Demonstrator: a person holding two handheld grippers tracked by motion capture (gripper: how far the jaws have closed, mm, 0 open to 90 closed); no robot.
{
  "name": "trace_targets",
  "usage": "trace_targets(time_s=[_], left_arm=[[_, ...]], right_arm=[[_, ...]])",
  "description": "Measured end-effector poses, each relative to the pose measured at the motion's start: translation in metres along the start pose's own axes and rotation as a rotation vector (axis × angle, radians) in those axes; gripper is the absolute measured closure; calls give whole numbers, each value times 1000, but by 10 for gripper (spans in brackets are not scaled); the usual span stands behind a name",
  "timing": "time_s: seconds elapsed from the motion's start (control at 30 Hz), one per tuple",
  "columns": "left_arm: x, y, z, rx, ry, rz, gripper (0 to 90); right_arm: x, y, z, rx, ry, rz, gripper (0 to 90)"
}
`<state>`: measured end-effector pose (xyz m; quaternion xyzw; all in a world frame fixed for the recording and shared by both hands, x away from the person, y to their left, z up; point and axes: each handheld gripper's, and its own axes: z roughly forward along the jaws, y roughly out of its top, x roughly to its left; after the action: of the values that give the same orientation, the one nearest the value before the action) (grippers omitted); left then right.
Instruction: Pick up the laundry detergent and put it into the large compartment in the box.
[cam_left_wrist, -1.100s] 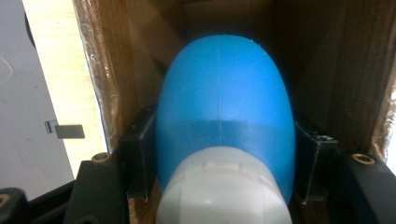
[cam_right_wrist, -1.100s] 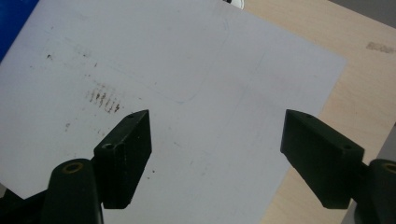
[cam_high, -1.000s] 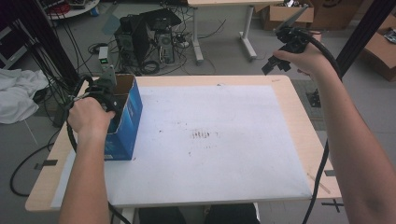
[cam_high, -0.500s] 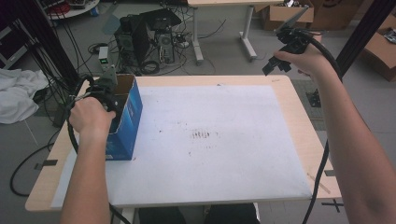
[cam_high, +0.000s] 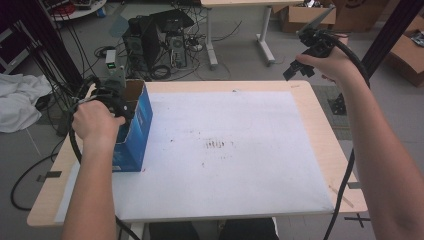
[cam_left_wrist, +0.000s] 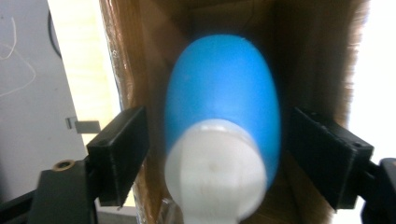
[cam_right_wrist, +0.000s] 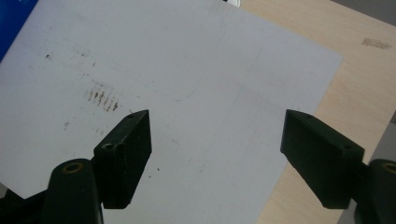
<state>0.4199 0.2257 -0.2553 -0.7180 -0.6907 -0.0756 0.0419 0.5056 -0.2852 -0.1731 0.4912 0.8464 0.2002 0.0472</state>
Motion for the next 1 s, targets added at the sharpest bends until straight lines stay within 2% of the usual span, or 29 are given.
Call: trace_targets(time_s=[0.43,0.63,0.7,0.8,0.9,1.0], left_arm=[[-17,-4,-48,-60,68,67,167],[-36,-9,-73,-113,58,139,148],[-44,-10,-77,-124,56,159,135],[-59,-14,-83,-136,47,218,114],[-71,-16,-88,-156,50,257,91],[-85,-20,-91,-173,22,300,67]], right_arm=[[5,-2,-2,-5,8,-3,251],[6,-4,-2,-5,12,-4,251],[6,-4,-2,-8,14,-4,251],[6,-5,-1,-7,16,-2,251],[7,-5,-1,-8,18,-3,251],[7,-6,-3,-10,17,-2,251]])
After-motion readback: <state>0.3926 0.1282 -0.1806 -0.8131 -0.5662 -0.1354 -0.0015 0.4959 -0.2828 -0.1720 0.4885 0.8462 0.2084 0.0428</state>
